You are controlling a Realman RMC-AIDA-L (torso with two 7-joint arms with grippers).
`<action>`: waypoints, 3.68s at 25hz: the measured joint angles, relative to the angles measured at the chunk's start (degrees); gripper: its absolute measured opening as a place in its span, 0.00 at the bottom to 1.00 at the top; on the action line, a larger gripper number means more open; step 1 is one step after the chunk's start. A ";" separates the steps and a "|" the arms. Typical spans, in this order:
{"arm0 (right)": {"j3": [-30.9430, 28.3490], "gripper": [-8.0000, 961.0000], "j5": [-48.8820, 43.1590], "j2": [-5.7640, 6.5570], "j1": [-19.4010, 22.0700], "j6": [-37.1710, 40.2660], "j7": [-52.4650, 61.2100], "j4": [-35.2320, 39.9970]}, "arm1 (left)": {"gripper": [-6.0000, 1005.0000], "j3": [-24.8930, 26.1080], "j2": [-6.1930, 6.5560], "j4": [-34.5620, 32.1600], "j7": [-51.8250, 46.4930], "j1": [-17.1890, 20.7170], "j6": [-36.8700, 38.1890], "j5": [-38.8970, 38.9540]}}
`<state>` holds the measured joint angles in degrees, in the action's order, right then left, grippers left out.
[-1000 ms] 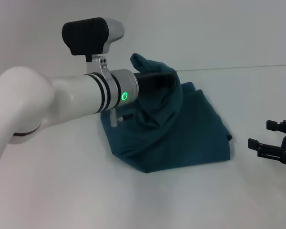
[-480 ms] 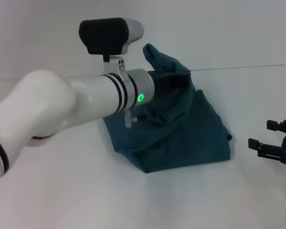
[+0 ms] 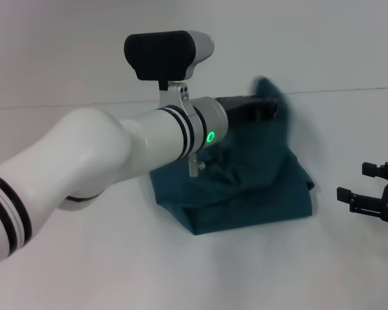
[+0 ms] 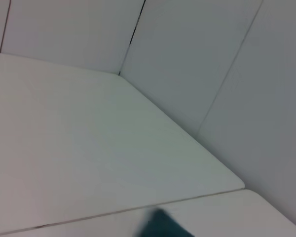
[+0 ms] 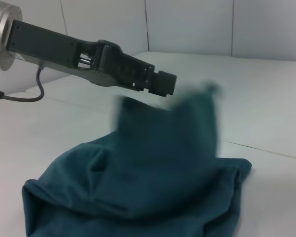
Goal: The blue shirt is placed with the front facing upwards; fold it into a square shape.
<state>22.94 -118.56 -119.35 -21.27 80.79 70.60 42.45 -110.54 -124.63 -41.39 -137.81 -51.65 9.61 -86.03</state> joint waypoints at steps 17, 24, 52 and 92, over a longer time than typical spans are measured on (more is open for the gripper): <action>0.00 0.95 1.51 -0.01 -0.61 0.36 0.51 0.47 | 0.74 4.57 0.00 -1.74 2.18 1.93 1.62 1.02; 0.04 0.95 3.21 0.59 -1.51 2.44 6.39 4.22 | 0.85 20.06 0.01 -2.26 11.41 7.41 15.96 1.56; 9.87 0.95 -7.89 3.92 -14.20 -21.12 29.15 6.70 | 0.87 39.96 0.53 2.79 40.82 17.24 44.18 11.58; 22.33 0.95 -17.46 -0.14 -9.36 -27.53 35.67 6.67 | 0.87 39.82 0.25 3.12 41.13 17.42 43.86 11.94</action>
<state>45.27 -136.03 -119.50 -30.63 53.26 106.28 49.12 -70.72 -124.38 -38.27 -96.68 -34.23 53.47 -74.08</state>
